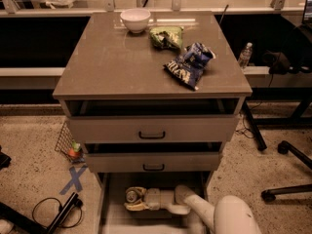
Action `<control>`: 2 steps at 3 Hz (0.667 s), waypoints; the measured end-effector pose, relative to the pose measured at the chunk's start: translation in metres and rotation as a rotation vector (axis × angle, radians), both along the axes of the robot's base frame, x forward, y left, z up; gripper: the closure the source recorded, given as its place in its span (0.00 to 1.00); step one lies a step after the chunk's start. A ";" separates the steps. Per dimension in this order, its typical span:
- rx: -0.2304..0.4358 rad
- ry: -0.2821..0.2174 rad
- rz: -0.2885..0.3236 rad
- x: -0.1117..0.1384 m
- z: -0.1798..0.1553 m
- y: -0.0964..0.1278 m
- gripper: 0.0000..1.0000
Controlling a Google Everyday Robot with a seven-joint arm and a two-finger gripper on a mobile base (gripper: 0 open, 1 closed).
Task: Place green can into bottom drawer
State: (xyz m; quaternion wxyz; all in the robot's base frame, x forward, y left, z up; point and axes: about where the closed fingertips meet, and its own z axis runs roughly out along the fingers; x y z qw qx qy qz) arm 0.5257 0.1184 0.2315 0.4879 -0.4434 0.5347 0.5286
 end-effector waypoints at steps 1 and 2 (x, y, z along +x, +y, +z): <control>0.003 0.001 0.005 -0.001 0.000 0.003 0.22; 0.005 0.003 0.009 -0.003 0.001 0.006 0.00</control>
Offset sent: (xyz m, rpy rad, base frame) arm -0.0009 0.0023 0.0003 0.0020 0.0010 0.0034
